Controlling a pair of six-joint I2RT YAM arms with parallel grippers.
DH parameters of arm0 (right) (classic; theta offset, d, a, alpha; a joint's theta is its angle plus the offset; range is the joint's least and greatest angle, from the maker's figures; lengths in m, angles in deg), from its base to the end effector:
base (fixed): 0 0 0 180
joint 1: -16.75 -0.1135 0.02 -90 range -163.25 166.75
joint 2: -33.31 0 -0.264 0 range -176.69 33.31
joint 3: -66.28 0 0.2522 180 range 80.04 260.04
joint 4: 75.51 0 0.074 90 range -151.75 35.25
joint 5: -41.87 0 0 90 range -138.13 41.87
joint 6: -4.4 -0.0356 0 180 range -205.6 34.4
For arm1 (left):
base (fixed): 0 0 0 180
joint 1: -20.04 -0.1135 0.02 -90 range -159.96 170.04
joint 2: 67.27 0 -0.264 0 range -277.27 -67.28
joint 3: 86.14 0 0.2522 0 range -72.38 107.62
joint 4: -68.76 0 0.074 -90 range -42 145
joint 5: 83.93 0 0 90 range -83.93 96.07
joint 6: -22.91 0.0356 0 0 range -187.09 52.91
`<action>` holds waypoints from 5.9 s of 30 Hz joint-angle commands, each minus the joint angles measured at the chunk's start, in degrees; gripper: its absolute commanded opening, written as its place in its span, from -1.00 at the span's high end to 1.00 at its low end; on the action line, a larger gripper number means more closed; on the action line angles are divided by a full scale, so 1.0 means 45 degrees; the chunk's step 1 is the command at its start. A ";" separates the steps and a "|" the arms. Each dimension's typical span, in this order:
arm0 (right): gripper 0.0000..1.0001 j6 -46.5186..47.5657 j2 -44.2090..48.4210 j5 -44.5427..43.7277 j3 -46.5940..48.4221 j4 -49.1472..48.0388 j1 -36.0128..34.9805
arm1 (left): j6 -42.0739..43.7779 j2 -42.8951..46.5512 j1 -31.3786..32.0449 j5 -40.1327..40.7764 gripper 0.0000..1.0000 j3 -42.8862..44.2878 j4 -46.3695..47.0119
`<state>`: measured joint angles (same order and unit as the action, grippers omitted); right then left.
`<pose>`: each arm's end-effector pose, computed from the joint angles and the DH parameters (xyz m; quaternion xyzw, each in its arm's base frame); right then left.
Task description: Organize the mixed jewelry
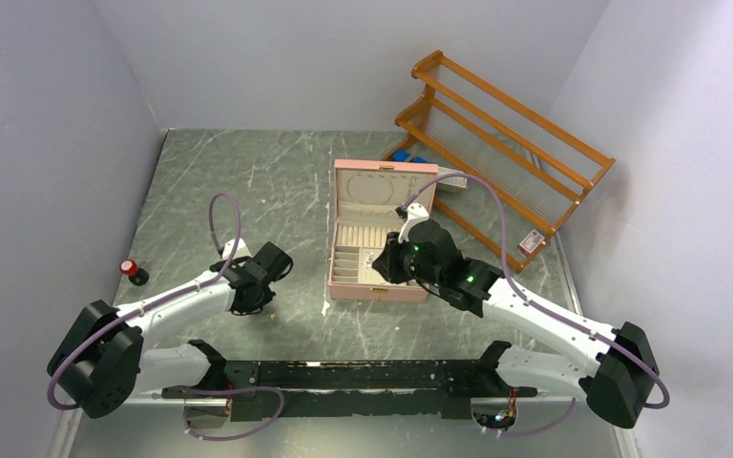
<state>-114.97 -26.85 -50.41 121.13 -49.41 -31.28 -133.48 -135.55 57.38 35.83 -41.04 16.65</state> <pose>0.1571 0.1725 0.2621 -0.1318 0.8620 0.2923 0.3926 0.1544 -0.0956 0.1580 -0.2722 0.9196 0.0600 0.2767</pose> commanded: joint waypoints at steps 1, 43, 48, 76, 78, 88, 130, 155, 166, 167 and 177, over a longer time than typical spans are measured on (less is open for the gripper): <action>0.69 -0.0071 -0.0028 0.0072 0.0188 0.0076 -0.0069 | 0.0075 -0.0063 0.0017 0.0521 0.51 0.0347 0.0162; 0.70 -0.0855 0.0078 0.0691 0.0344 -0.0210 -0.0069 | 0.1632 0.2307 0.0016 -0.1252 0.90 0.0308 0.1649; 0.46 -0.1641 0.0361 0.1299 0.0659 -0.0773 -0.0019 | 0.2333 0.3896 0.0017 -0.3388 0.90 0.0440 0.3485; -0.44 -0.9617 0.1896 0.1535 -0.1052 -0.7700 0.0283 | -0.1787 0.3121 0.0012 -1.1747 0.90 0.1548 1.4388; -0.37 -0.9862 0.1890 0.1477 -0.1054 -0.7807 0.0283 | -0.2043 0.3100 0.0022 -1.1817 0.90 0.1402 1.4802; 0.05 -1.0310 0.1614 0.1745 -0.0904 -0.8629 0.0283 | -0.2358 0.3080 0.0019 -1.1684 0.90 0.1046 1.5312; 0.83 -0.9665 0.1303 0.2061 -0.0581 -0.7972 0.0284 | -0.2306 0.3335 0.0011 -1.1008 0.53 0.0456 1.4911; 0.88 -0.1822 -0.0292 0.3986 0.1907 0.2823 0.3776 | 0.5087 0.2806 -0.0183 -0.6151 -0.95 0.2949 0.5943; 0.91 -0.0667 -0.2455 0.3528 0.2770 0.3663 0.3762 | 0.6606 0.0627 -0.0176 -0.7390 -0.96 0.2735 0.6824; 0.92 -0.0699 -0.2596 0.3492 0.2722 0.3530 0.3745 | 0.6684 0.0443 -0.0174 -0.7535 -0.96 0.2743 0.6898; 0.92 -0.0630 -0.4194 0.3175 0.3107 0.2874 0.3661 | 0.7078 -0.0706 -0.0174 -0.7703 -0.85 0.2706 0.7380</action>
<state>-119.14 -43.94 -35.22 132.82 -34.83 -14.83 -103.45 -137.88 56.88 2.93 -29.00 46.53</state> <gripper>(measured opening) 0.137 0.932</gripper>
